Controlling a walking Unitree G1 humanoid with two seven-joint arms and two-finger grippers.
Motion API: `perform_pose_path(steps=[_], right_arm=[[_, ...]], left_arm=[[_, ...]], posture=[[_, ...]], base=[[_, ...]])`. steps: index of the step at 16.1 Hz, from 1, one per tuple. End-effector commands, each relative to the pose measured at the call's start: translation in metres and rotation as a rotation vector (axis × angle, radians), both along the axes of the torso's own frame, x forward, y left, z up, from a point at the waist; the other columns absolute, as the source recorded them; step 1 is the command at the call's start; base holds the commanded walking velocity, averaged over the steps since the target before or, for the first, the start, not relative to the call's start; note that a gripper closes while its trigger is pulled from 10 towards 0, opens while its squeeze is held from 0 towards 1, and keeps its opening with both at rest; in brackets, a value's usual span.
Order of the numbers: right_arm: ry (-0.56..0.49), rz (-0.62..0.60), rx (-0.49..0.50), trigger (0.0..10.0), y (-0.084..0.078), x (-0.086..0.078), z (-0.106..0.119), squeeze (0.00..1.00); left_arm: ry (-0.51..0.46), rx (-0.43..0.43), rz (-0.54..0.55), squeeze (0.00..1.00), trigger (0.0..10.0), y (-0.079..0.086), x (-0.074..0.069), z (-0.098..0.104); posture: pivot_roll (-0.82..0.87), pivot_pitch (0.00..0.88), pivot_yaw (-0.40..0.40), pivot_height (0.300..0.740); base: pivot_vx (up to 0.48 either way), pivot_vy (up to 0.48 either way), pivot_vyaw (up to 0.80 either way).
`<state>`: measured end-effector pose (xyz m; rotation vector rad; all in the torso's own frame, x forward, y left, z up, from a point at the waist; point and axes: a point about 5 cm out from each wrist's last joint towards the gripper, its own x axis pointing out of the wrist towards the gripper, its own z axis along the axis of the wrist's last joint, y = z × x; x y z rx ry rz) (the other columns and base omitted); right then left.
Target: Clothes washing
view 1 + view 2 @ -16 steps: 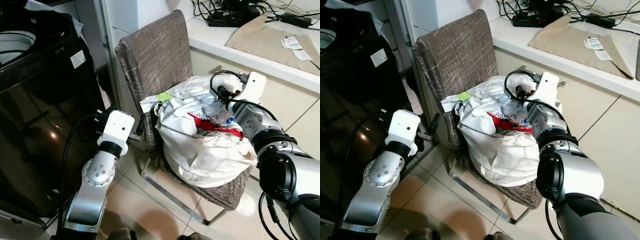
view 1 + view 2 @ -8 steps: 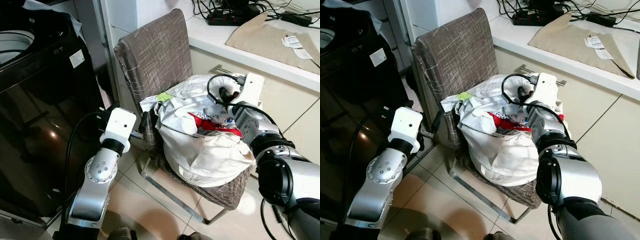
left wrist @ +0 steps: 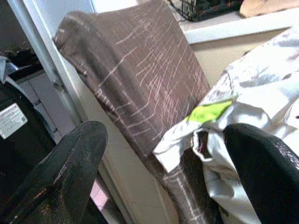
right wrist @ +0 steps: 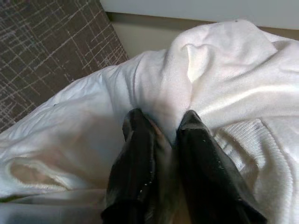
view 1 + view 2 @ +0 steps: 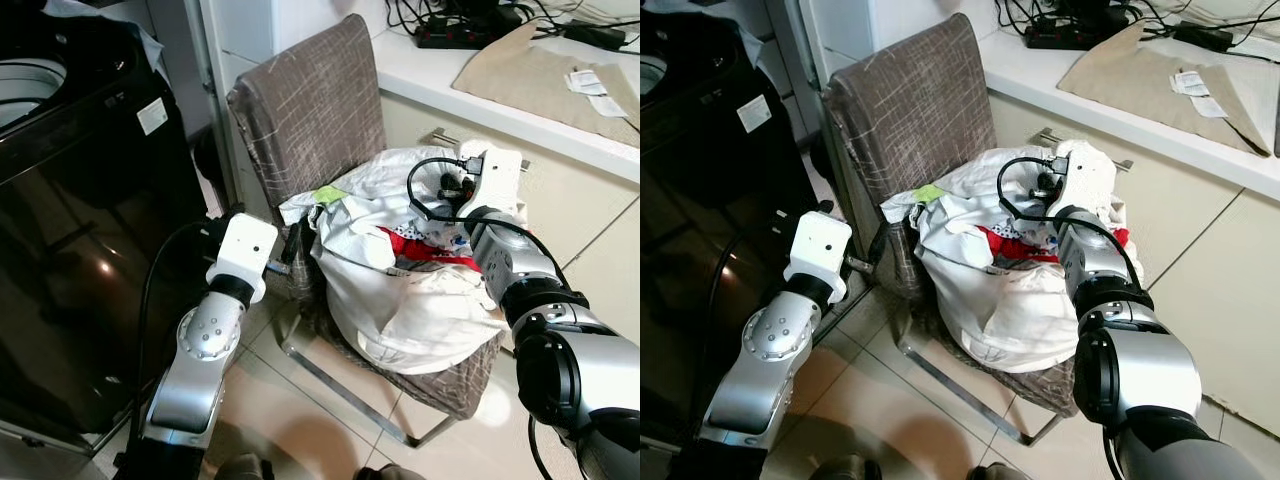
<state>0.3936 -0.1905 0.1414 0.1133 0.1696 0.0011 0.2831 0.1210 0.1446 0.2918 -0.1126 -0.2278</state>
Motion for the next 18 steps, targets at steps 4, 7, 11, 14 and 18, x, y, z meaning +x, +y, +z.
perform_pose_path(steps=[4, 7, 11, 14, 18], right_arm=[[-0.148, 0.028, -0.03, 0.0, 0.001, 0.01, 0.037, 0.0], [-0.248, 0.062, -0.106, 0.0, 0.006, 0.014, 0.061, 0.0], [-0.393, 0.084, -0.185, 0.0, 0.008, 0.013, 0.086, 0.0], [-0.606, 0.095, -0.223, 0.0, 0.006, 0.014, 0.153, 0.0], [-0.702, 0.091, -0.222, 0.0, 0.001, 0.013, 0.2, 0.0]], left_arm=[[-0.003, 0.002, -0.02, 0.0, 10.0, -0.004, 0.004, -0.001], [-0.009, 0.002, -0.021, 0.0, 10.0, -0.005, 0.006, 0.0], [-0.009, -0.001, -0.032, 0.0, 10.0, -0.01, 0.008, -0.002], [-0.015, -0.004, -0.044, 0.0, 10.0, -0.014, 0.011, -0.002], [-0.03, -0.007, -0.045, 0.0, 10.0, -0.016, 0.016, 0.0]], posture=[[0.04, 0.059, -0.028, 0.74], [0.04, 0.048, -0.029, 0.74], [0.02, 0.024, -0.026, 0.74], [0.01, 0.005, -0.024, 0.74], [0.01, 0.0, -0.033, 0.74]], base=[[0.0, 0.0, 0.0], [0.0, 0.0, 0.0], [0.0, 0.0, 0.0], [0.0, 0.0, 0.0], [0.0, 0.0, 0.0]])
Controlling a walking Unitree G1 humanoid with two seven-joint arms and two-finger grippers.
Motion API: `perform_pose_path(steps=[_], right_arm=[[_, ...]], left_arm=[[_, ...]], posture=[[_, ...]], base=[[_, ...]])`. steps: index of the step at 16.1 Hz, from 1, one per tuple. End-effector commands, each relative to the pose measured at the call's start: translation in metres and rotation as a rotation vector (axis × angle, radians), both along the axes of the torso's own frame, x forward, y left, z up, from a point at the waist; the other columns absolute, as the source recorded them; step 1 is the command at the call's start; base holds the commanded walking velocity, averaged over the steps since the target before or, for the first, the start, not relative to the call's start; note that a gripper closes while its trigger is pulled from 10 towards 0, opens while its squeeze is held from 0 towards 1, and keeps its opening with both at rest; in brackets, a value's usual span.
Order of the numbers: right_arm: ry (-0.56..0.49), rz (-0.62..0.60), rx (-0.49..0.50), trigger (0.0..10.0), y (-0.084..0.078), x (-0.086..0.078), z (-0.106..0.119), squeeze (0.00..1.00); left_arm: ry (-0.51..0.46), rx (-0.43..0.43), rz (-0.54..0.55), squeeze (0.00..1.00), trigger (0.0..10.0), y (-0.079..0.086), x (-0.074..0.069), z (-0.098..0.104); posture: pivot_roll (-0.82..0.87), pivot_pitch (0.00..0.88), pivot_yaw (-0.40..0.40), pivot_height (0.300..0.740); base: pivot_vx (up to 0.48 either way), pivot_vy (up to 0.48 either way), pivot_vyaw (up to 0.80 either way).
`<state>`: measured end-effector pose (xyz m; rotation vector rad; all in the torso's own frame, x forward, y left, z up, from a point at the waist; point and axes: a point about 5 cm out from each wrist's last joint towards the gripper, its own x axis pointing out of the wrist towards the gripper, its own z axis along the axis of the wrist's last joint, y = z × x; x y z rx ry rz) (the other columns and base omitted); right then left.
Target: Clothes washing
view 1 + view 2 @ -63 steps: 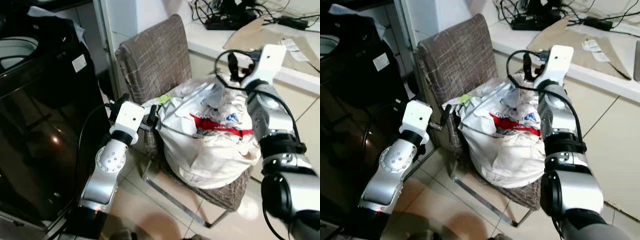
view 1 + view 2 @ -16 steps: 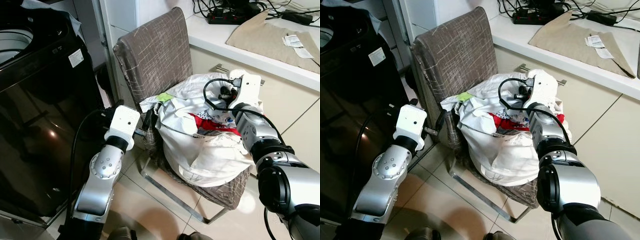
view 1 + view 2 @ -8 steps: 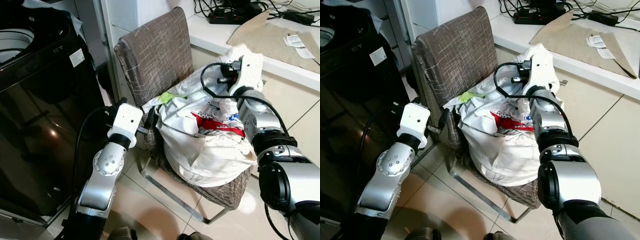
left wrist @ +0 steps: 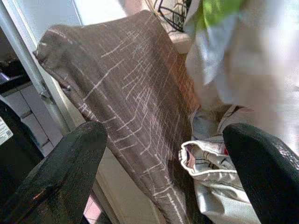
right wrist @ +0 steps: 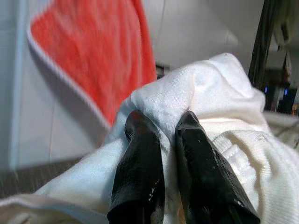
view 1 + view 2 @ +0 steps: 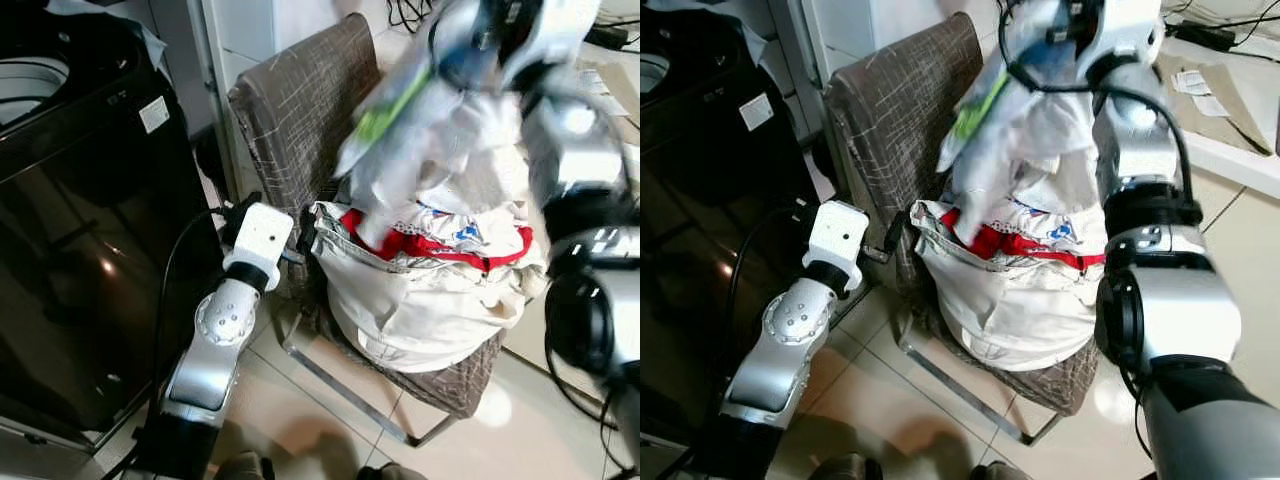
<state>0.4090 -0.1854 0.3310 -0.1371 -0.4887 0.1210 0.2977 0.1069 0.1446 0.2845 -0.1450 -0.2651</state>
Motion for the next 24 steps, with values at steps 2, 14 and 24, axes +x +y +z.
perform_pose_path(steps=[2, 14, 24], right_arm=[[-0.005, -0.021, 0.019, 0.0, -0.009, -0.001, 0.006, 0.0], [-0.136, -0.065, 0.01, 0.0, -0.019, -0.008, 0.071, 0.0], [0.227, 0.043, -0.009, 10.0, 0.01, 0.003, -0.076, 1.0]], left_arm=[[-0.011, -0.005, 0.004, 0.0, 10.0, -0.001, 0.002, 0.0], [-0.019, -0.015, 0.007, 0.0, 10.0, -0.004, 0.006, 0.001], [-0.012, -0.007, -0.006, 0.0, 10.0, -0.004, 0.004, -0.001]], posture=[[0.01, 0.0, -0.041, 0.74], [0.0, 0.0, -0.044, 0.74], [-0.01, 0.007, -0.031, 0.74]], base=[[0.0, 0.0, 0.0], [0.0, 0.0, 0.0], [0.0, 0.0, 0.0]])
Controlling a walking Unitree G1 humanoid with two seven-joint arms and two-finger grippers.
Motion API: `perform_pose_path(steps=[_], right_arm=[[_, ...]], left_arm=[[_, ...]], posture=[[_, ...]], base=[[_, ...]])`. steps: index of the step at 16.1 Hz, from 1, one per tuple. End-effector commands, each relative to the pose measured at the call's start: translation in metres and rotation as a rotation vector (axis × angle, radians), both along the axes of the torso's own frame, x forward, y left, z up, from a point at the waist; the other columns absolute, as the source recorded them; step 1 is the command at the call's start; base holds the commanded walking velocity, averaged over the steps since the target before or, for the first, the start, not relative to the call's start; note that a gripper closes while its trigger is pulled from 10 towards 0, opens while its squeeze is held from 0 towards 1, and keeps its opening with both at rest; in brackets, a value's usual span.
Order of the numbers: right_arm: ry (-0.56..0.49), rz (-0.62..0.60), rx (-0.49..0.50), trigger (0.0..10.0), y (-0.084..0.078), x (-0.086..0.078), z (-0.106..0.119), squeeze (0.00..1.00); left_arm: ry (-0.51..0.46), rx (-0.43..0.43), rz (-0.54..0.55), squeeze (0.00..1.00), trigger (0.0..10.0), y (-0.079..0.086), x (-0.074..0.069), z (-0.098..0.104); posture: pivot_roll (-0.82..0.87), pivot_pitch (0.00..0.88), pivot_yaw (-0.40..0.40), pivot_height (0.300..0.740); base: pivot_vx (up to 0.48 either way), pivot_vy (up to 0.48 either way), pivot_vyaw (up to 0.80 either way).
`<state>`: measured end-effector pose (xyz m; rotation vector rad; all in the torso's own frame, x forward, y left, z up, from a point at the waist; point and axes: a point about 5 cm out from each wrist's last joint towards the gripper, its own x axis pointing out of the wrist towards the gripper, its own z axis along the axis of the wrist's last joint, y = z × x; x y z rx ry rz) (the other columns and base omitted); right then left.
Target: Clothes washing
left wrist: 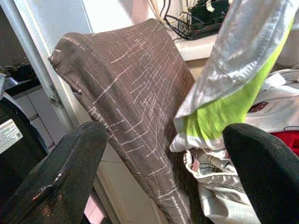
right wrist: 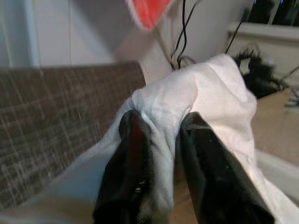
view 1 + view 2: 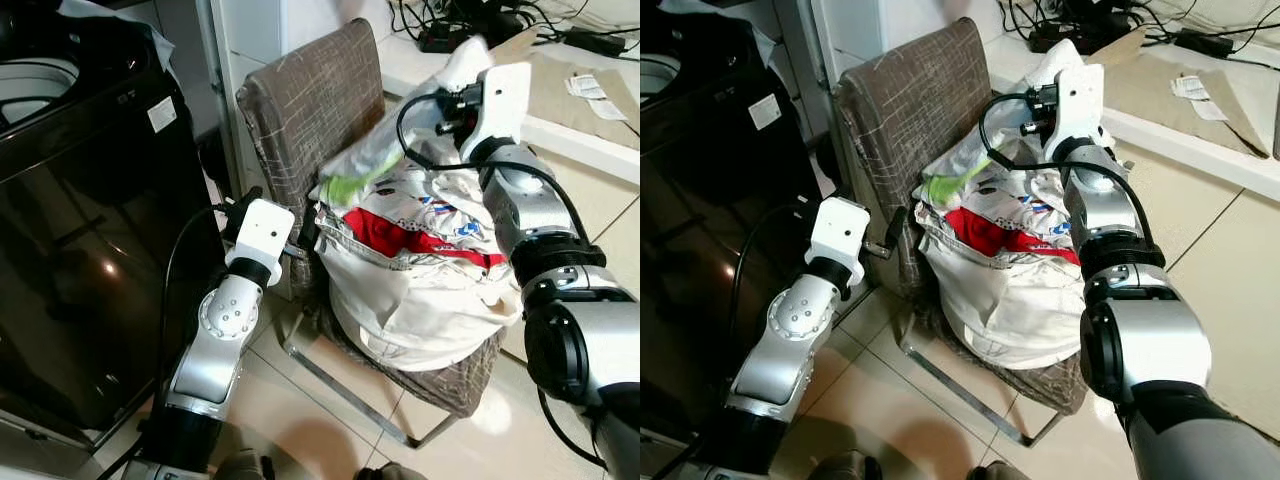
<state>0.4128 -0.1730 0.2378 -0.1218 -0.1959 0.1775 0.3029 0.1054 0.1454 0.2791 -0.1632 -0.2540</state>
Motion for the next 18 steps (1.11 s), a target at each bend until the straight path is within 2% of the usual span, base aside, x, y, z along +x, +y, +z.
perform_pose_path(steps=[1, 3, 5, 8, 10, 11, 13, 14, 15, 16, 18], right_arm=[[-0.09, 0.021, -0.007, 10.0, -0.002, -0.002, 0.021, 1.0], [-0.125, 0.008, -0.014, 10.0, -0.004, -0.002, 0.031, 1.0], [-0.208, -0.008, 0.005, 10.0, -0.008, -0.004, 0.054, 1.0], [-0.277, -0.035, 0.028, 10.0, -0.012, -0.007, 0.069, 1.0], [-0.302, -0.058, -0.009, 10.0, -0.013, -0.007, 0.075, 1.0], [-0.246, -0.069, 0.02, 10.0, -0.015, -0.005, 0.069, 0.03], [-0.105, -0.118, 0.179, 10.0, -0.026, 0.0, 0.044, 0.0], [-0.045, -0.157, 0.206, 10.0, -0.032, 0.001, 0.032, 0.0], [-0.016, -0.168, 0.19, 10.0, -0.034, 0.002, 0.025, 0.0], [0.064, -0.194, 0.028, 10.0, -0.039, 0.0, 0.004, 0.0], [0.143, -0.227, -0.053, 10.0, -0.049, -0.003, -0.015, 0.0]], left_arm=[[0.007, 0.002, -0.017, 0.0, 10.0, -0.003, -0.001, -0.002], [0.007, 0.002, -0.019, 0.0, 10.0, -0.003, 0.0, -0.002], [0.009, 0.001, -0.018, 0.0, 10.0, -0.004, 0.0, -0.002], [0.012, -0.002, -0.018, 0.0, 10.0, -0.004, -0.001, -0.003], [0.013, -0.002, -0.017, 0.0, 10.0, -0.004, -0.001, -0.004], [0.014, -0.002, -0.015, 0.0, 10.0, -0.004, -0.002, -0.004], [0.015, -0.004, -0.015, 0.0, 10.0, -0.004, -0.002, -0.004], [0.015, -0.003, -0.018, 0.0, 10.0, -0.005, -0.002, -0.004], [0.016, -0.003, -0.02, 0.0, 10.0, -0.005, -0.003, -0.004], [0.018, -0.001, -0.023, 0.0, 10.0, -0.005, -0.003, -0.005], [0.032, -0.003, -0.03, 0.0, 10.0, -0.005, -0.005, -0.006]], posture=[[-0.01, 0.007, -0.031, 0.74], [-0.01, 0.007, -0.029, 0.74], [-0.01, 0.006, -0.035, 0.74], [-0.01, 0.009, -0.037, 0.74], [-0.01, 0.009, -0.04, 0.74], [0.0, 0.009, -0.043, 0.74], [-0.01, 0.011, -0.041, 0.74], [-0.01, 0.011, -0.041, 0.74], [-0.01, 0.011, -0.04, 0.74], [0.0, 0.014, -0.038, 0.74], [0.0, 0.017, -0.039, 0.74]], base=[[0.0, 0.0, 0.0], [0.0, 0.0, 0.0], [0.0, 0.0, 0.0], [0.0, 0.0, 0.0], [0.0, 0.0, 0.0], [0.0, 0.0, 0.0], [0.0, 0.0, 0.0], [0.0, 0.0, 0.0], [0.0, 0.0, 0.0], [0.0, 0.0, 0.0], [0.0, 0.0, 0.0]])
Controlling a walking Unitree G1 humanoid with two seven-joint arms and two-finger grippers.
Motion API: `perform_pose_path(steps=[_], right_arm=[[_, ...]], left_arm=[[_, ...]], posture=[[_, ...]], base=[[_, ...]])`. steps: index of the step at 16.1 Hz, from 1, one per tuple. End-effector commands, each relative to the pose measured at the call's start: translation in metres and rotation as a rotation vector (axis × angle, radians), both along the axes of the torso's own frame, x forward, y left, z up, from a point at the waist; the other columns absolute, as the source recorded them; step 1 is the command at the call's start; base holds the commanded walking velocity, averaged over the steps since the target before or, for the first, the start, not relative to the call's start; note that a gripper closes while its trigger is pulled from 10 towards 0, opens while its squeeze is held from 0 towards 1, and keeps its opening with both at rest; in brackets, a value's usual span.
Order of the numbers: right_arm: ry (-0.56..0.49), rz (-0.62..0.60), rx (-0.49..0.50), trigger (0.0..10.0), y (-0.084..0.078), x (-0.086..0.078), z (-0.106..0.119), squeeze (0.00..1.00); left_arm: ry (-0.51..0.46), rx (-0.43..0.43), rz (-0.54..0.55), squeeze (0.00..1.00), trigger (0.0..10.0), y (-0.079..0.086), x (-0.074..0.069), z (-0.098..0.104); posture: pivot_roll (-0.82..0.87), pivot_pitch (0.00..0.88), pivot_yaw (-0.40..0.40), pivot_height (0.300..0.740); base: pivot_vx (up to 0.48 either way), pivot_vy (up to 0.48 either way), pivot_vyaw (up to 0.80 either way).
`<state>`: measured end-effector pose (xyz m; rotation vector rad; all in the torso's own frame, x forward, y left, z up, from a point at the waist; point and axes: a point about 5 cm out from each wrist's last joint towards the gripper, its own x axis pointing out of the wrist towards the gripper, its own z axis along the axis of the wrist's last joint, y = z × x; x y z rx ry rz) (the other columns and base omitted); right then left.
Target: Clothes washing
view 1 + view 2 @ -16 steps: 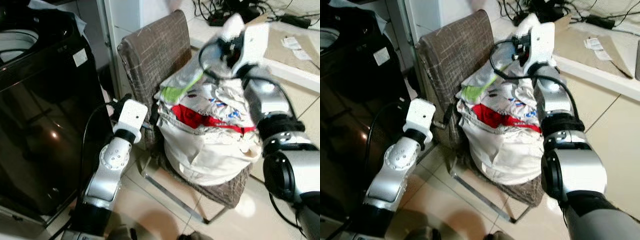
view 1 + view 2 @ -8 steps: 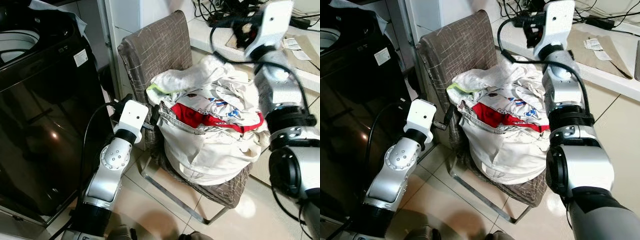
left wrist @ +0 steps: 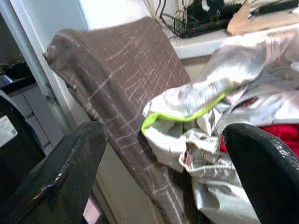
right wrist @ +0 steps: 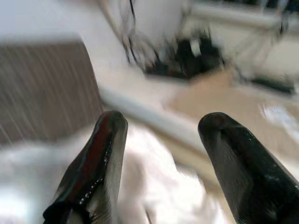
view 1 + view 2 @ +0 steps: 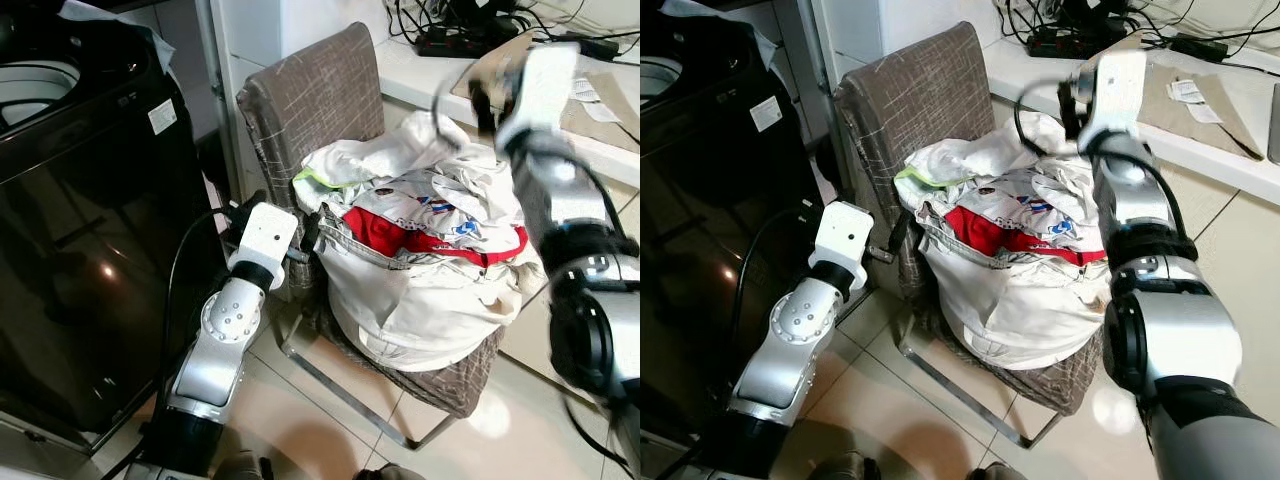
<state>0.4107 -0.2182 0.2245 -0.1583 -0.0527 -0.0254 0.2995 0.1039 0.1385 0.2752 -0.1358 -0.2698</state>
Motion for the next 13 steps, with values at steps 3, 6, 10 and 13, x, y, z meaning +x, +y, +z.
perform_pose_path(steps=[3, 6, 10, 13], right_arm=[[0.099, -0.11, 0.093, 10.0, -0.02, -0.008, -0.027, 0.0], [0.076, -0.099, 0.104, 10.0, -0.008, -0.007, -0.032, 0.0], [0.072, -0.035, 0.117, 10.0, 0.012, -0.003, -0.031, 0.0], [0.095, -0.033, 0.141, 10.0, 0.013, -0.003, -0.036, 0.0]], left_arm=[[0.01, -0.006, -0.035, 0.0, 10.0, -0.001, -0.01, 0.0], [-0.007, -0.028, -0.034, 0.0, 10.0, 0.004, -0.016, 0.005], [-0.013, -0.045, -0.001, 0.0, 10.0, 0.01, -0.02, 0.009], [-0.001, -0.011, 0.044, 0.0, 10.0, 0.013, -0.02, 0.006]], posture=[[0.03, 0.045, -0.029, 0.74], [0.05, 0.06, -0.016, 0.74], [0.08, 0.065, -0.016, 0.74], [0.08, 0.074, -0.018, 0.74]], base=[[0.0, 0.0, 0.0], [0.46, 0.0, 0.0], [0.48, 0.0, 0.0], [0.42, 0.0, 0.0]])
